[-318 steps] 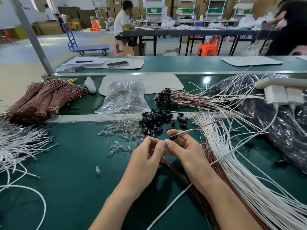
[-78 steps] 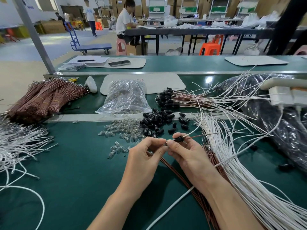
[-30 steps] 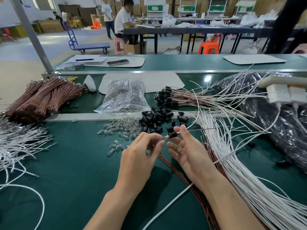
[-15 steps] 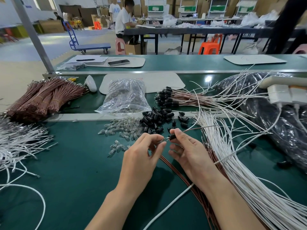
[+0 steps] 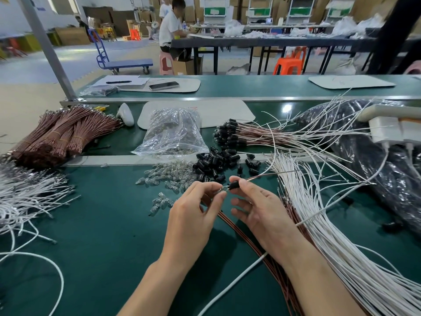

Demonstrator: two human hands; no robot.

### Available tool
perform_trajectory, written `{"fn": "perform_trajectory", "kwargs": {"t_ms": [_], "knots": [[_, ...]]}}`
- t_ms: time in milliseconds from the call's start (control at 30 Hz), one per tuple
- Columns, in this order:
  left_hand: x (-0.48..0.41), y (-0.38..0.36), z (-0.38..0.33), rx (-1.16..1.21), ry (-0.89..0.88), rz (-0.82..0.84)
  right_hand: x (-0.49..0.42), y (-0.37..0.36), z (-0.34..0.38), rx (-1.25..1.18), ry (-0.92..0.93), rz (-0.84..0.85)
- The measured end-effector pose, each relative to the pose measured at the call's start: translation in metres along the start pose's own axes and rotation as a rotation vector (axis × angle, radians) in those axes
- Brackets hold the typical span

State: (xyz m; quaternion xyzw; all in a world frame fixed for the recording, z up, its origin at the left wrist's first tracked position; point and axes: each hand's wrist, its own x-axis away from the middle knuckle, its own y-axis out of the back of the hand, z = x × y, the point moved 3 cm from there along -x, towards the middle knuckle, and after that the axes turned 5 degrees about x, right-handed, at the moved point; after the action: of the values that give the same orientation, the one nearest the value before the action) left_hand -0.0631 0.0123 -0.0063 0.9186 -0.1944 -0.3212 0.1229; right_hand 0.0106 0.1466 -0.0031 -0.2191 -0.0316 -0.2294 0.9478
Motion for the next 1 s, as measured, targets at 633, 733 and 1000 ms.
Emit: {"fn": "perform_trajectory", "kwargs": {"t_ms": [633,733,1000], "knots": [[0.0012,0.0010,-0.0001,-0.002,-0.016,-0.005,0.0015,-0.0029,0.0000,-0.106,-0.018,0.051],[0.0023,0.0007,-0.0003,-0.022,-0.022,0.009,0.0014,-0.0037,-0.0020,-0.111,-0.024,0.073],[0.0035,0.0016,0.0033,0.066,0.043,0.024,0.0033,-0.0054,-0.0039,-0.097,-0.056,0.114]]}}
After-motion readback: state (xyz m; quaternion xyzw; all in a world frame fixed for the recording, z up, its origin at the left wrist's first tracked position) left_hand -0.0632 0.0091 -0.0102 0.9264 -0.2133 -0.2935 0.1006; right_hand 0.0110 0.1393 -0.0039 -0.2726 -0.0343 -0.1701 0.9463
